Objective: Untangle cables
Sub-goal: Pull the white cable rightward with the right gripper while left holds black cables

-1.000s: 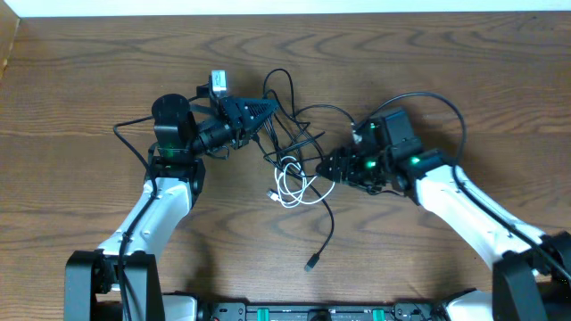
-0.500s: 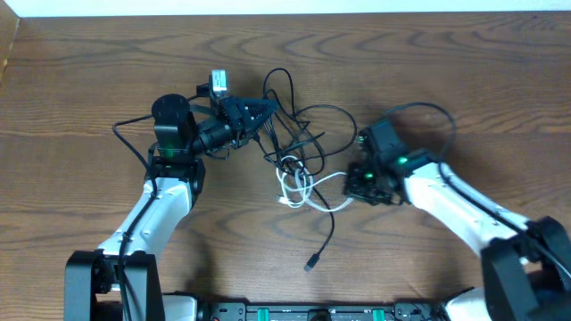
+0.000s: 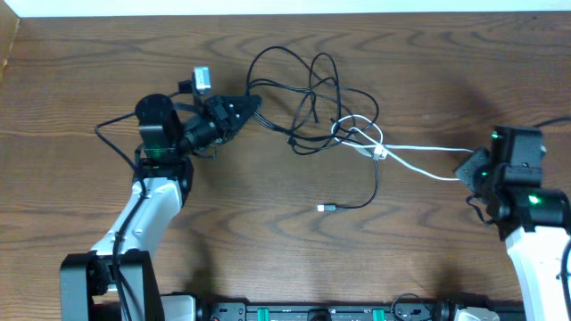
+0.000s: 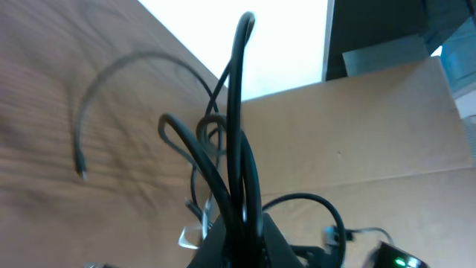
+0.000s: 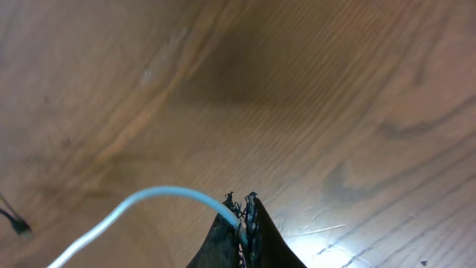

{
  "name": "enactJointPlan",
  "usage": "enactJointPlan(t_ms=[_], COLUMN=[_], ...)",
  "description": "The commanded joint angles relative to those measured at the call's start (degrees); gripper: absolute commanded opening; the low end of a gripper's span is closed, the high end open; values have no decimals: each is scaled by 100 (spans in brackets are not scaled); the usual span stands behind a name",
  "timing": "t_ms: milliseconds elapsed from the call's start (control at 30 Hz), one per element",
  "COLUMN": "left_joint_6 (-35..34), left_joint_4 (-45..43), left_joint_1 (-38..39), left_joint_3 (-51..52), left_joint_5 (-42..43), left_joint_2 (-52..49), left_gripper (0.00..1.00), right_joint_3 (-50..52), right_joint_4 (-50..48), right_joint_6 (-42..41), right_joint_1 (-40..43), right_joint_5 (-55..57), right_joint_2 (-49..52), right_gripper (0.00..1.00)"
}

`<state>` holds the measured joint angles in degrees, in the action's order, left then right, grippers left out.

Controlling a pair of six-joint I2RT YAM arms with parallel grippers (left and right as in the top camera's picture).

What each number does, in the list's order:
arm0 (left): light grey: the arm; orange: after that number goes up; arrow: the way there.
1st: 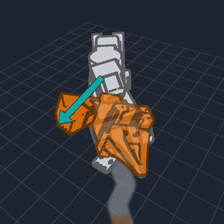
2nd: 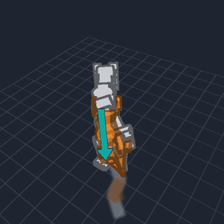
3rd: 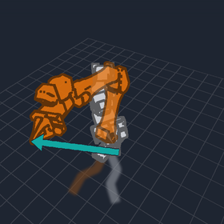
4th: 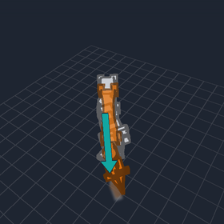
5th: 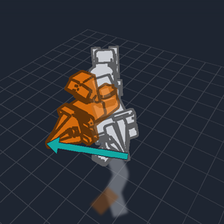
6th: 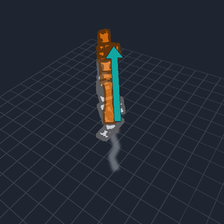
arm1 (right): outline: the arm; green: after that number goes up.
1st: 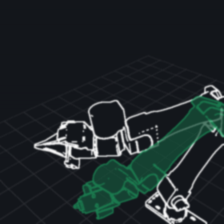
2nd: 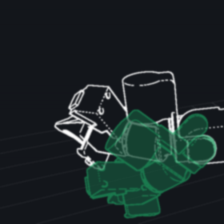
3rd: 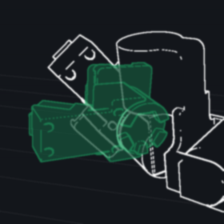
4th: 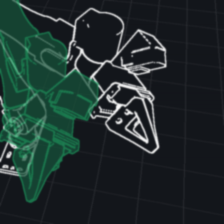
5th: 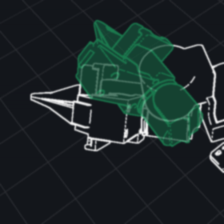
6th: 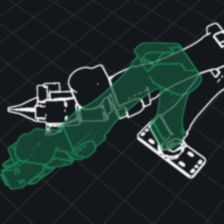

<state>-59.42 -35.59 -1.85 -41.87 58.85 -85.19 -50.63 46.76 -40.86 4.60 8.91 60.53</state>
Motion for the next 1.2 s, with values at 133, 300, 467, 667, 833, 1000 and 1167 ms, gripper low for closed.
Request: enactJointPlan(t_ms=[133,300,467,667,833,1000,1167], left_joint_6=[754,752,752,752,752,754,3512], left_joint_4=[634,1910,2857,3071,3069,3040,2111], left_joint_1=[-765,-1152,-1224,-1224,-1224,-1224,-1222], left_joint_3=[-46,-46,-46,-46,-46,-46,-46], left_joint_5=[-249,-874,-1685,-2927,-3757,-4142,-1062], left_joint_2=[0,0,0,0,0,0,0], left_gripper=[8,8,8,8,8,7,8], right_joint_3=[-31,-31,-31,-31,-31,-39,-37], right_joint_4=[83,149,162,306,407,400,142], right_joint_6=[131,129,133,131,136,197,909], right_joint_1=[365,361,363,374,457,695,833], right_joint_5=[273,267,280,667,887,612,-15], right_joint_2=[-245,-238,-240,-240,-243,-315,-494], right_gripper=[1,1,1,1,1,1,1])
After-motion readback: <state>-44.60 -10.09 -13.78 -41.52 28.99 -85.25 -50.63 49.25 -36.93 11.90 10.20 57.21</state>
